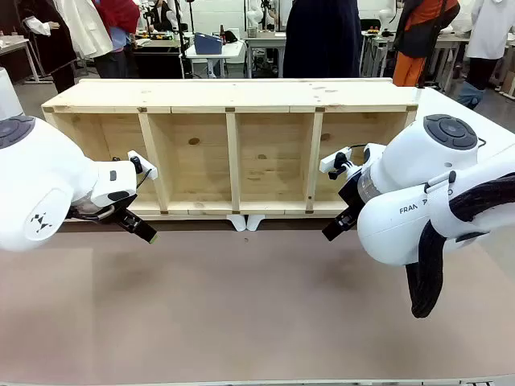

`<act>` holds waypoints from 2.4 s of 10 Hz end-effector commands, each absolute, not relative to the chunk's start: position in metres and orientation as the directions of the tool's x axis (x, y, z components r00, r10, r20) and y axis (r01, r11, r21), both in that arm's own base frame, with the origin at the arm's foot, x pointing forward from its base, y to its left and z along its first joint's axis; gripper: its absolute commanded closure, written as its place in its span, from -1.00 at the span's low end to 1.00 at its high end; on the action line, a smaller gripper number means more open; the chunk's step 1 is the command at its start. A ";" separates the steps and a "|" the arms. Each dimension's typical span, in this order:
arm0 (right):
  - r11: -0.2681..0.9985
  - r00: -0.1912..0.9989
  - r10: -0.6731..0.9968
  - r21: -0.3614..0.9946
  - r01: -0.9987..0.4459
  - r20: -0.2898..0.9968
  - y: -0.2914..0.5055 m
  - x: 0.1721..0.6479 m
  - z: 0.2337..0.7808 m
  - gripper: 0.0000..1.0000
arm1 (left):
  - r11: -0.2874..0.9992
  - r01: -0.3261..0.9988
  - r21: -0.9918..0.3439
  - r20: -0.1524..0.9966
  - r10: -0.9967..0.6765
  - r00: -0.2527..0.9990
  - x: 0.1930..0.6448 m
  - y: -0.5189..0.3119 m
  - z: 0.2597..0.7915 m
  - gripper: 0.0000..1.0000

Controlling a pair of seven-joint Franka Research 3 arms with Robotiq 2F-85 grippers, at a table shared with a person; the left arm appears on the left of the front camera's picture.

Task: Perform cable management.
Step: When the cord part of the Power Cable appears at the lower middle area of the table and stops, grasp the cord part of the Power Cable.

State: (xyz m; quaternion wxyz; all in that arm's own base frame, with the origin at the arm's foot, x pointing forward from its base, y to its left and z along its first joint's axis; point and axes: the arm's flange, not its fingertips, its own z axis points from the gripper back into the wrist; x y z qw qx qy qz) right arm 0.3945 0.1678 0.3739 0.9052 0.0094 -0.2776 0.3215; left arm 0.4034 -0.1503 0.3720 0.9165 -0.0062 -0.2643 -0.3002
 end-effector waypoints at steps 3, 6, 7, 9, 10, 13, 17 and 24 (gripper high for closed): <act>0.793 0.639 0.577 -0.162 -0.587 0.509 0.168 0.395 0.374 -1.00 | 0.820 0.554 0.147 0.488 -0.547 0.680 0.403 -0.150 0.372 -1.00; 0.793 0.639 0.577 -0.162 -0.587 0.509 0.168 0.395 0.374 -1.00 | 0.820 0.554 0.147 0.488 -0.547 0.680 0.403 -0.150 0.372 -1.00; 0.793 0.639 0.577 -0.162 -0.587 0.509 0.168 0.395 0.374 -1.00 | 0.820 0.554 0.147 0.488 -0.547 0.680 0.403 -0.150 0.372 -1.00; 0.793 0.639 0.577 -0.162 -0.587 0.509 0.168 0.395 0.374 -1.00 | 0.820 0.554 0.147 0.488 -0.547 0.680 0.403 -0.150 0.372 -1.00; 0.793 0.639 0.577 -0.162 -0.587 0.509 0.168 0.395 0.374 -1.00 | 0.820 0.554 0.147 0.488 -0.547 0.680 0.403 -0.150 0.372 -1.00; 0.793 0.639 0.577 -0.162 -0.587 0.509 0.168 0.395 0.374 -1.00 | 0.820 0.554 0.147 0.488 -0.547 0.680 0.403 -0.150 0.372 -1.00; 0.793 0.639 0.577 -0.162 -0.587 0.509 0.168 0.395 0.374 -1.00 | 0.820 0.554 0.147 0.488 -0.547 0.680 0.403 -0.150 0.372 -1.00; 0.793 0.639 0.577 -0.162 -0.587 0.509 0.168 0.395 0.374 -1.00 | 0.817 0.556 0.150 0.487 -0.551 0.678 0.403 -0.152 0.372 -1.00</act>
